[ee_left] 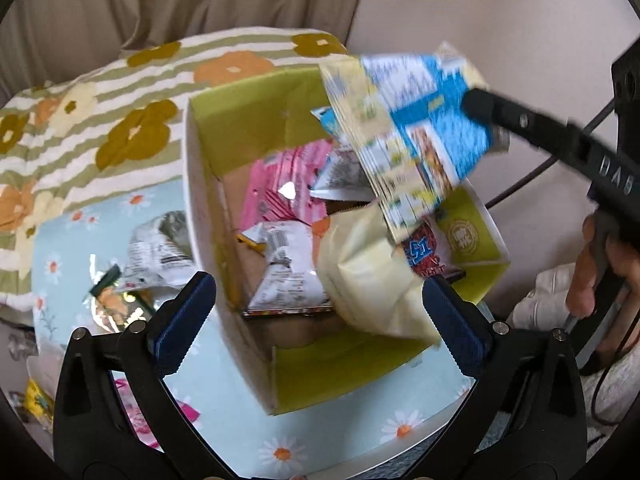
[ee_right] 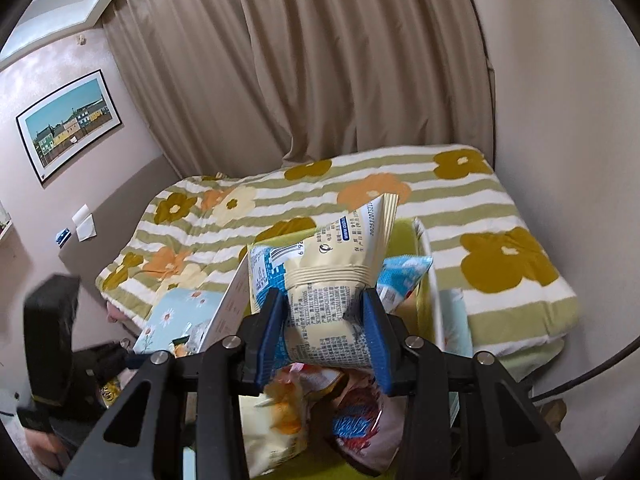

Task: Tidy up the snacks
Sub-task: 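Carry both packs over the yellow box and open both tools to drop them, then move both tools back over the snacks on the table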

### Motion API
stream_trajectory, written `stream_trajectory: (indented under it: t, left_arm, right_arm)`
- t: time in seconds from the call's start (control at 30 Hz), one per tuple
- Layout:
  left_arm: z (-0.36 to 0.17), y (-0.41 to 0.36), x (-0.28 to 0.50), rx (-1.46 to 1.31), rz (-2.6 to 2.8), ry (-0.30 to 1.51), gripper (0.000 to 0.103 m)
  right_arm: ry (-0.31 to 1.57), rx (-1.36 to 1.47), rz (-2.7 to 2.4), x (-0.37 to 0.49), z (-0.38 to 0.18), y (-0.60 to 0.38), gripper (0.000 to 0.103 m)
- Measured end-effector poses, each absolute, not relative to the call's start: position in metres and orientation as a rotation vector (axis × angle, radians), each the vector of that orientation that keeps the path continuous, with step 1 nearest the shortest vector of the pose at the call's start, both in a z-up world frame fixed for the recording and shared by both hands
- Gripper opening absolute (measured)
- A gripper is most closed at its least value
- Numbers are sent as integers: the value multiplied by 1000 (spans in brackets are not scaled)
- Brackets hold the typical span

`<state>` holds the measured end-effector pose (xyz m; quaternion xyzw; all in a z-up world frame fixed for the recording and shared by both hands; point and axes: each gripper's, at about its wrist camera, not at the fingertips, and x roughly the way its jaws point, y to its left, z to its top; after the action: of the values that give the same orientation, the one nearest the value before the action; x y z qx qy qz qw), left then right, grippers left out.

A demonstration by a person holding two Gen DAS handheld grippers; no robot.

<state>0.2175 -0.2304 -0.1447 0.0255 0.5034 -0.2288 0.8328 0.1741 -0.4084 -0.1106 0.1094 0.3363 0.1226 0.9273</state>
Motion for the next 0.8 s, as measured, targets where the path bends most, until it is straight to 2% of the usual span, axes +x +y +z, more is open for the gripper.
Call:
stream_trajectory:
  t: [0.27,0.37,0.4,0.43,0.47,0.5,0.53,0.8]
  left_arm:
    - [-141,-218,219,12,-468,1068,102]
    - [-140,-215,220,-5,-462,1066,102]
    - [-139,-214,221,-8,-460,1064,102]
    - [-138,-212,221,-11,-456,1060,102]
    - [-137,-211,222,-12,-453,1056,102]
    - [-136,-209,222,-11,-446,1052,102]
    - [-136,-208,222,-11,-439,1049,102]
    - [-140,-192,217,-51,-382,1063,102]
  right_arm:
    - [730,282,254,176,-111,-417,37]
    - [767,250,248,177,-113,-412,40]
    - [759,208,220,176,-110,-410,46]
    - [742,179,205,173,-108,-410,66]
    - [715,148,193,170,-103,-409,79]
    - [693,133,189,168,-102,-410,99]
    - [675,125,189,166,-100,-411,102]
    - [711,134,192,168,-107,-416,102]
